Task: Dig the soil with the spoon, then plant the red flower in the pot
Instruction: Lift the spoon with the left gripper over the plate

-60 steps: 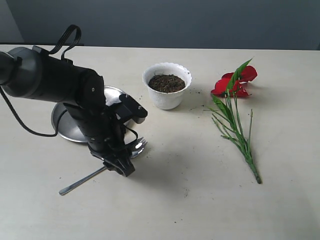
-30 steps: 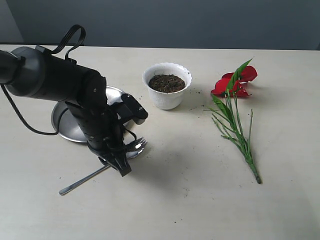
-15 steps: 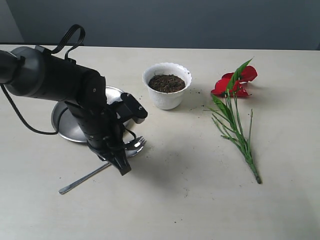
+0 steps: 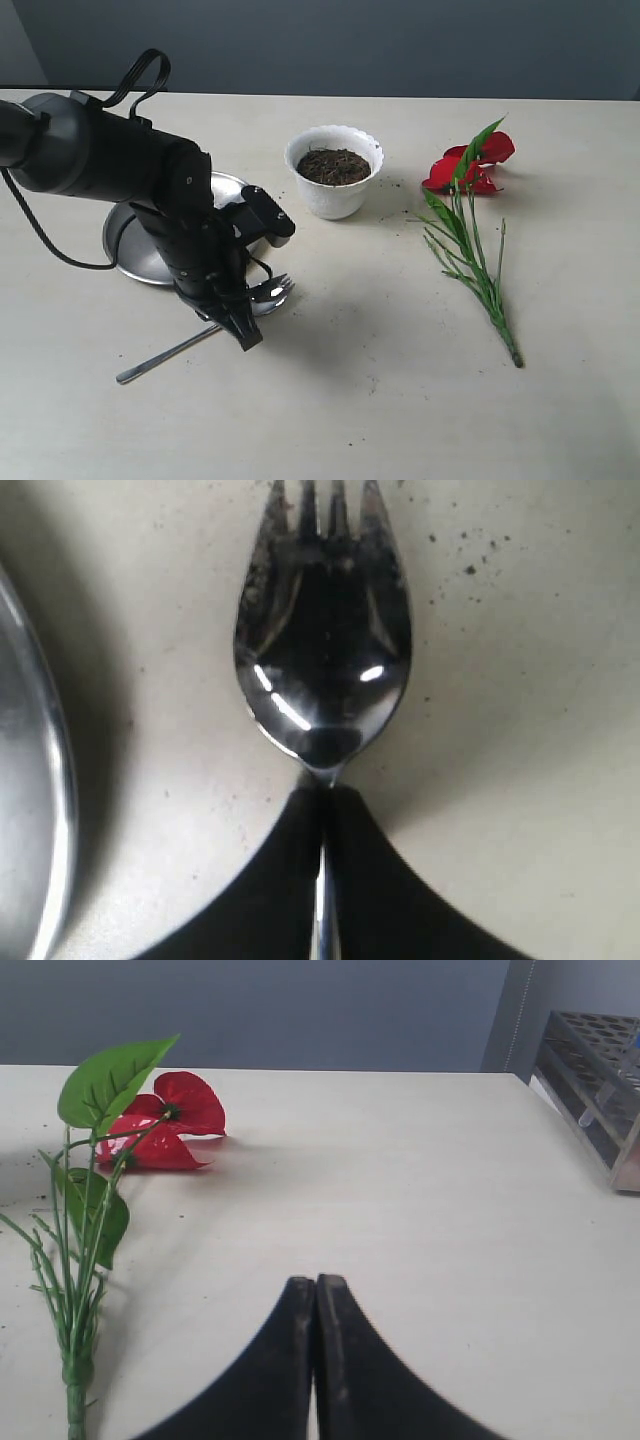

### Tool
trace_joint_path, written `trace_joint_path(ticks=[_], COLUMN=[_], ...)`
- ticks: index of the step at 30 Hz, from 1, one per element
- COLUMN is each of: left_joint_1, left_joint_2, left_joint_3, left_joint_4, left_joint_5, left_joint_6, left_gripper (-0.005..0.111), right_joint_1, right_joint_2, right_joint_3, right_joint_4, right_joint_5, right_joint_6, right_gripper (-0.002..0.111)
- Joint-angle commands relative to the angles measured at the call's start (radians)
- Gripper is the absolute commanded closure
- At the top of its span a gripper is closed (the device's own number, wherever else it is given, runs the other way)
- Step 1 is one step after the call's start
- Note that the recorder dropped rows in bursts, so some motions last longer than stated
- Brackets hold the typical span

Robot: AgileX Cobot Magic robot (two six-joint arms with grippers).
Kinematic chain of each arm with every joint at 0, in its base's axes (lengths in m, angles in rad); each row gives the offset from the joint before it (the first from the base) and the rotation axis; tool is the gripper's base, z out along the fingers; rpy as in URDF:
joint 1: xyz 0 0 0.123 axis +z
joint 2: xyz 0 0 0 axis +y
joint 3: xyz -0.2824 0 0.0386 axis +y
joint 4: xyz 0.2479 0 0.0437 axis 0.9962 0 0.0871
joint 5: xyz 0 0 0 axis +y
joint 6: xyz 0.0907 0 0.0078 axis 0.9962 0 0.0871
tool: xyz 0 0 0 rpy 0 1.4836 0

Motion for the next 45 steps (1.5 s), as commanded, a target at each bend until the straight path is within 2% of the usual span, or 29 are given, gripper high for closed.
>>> trace_joint_path(ticks=[1,13,16,19,27,31,45], left_joint_1=[-0.004,-0.004,-0.004,-0.004,-0.004,-0.004,-0.004], left_joint_2=[0.007,-0.201,-0.262,-0.316,-0.344,-0.344,-0.344], left_joint_3=[0.012,0.012,0.012,0.012,-0.079,-0.102,-0.106], left_joint_4=[-0.009,0.03,0.103,0.259,0.42,0.436,0.443], left_joint_5=[0.024,0.028,0.028,0.026,0.012,-0.007,-0.111], left_joint_6=[-0.006,-0.022,-0.022,-0.022,-0.012,0.042,0.042], left_gripper=[0.106,0.106,0.106,0.106,0.106,0.106,0.106], right_joint_1=[-0.003,-0.003,-0.003,-0.003,-0.003,-0.003,-0.003], right_joint_2=[-0.003,-0.003,-0.003,-0.003,-0.003,-0.003,-0.003], right_joint_3=[0.005,0.005,0.005,0.005,0.005,0.005,0.005], right_joint_4=[0.0,-0.003,-0.003,-0.003,-0.001,-0.001,-0.004], right_joint_5=[-0.012,-0.012,-0.012,-0.012,-0.012,-0.012,-0.012], right_joint_6=[-0.001,-0.001,-0.001,-0.001,-0.001,-0.001,-0.001], right_gripper=[0.108,0.108,0.108,0.108,0.108,0.108,0.108])
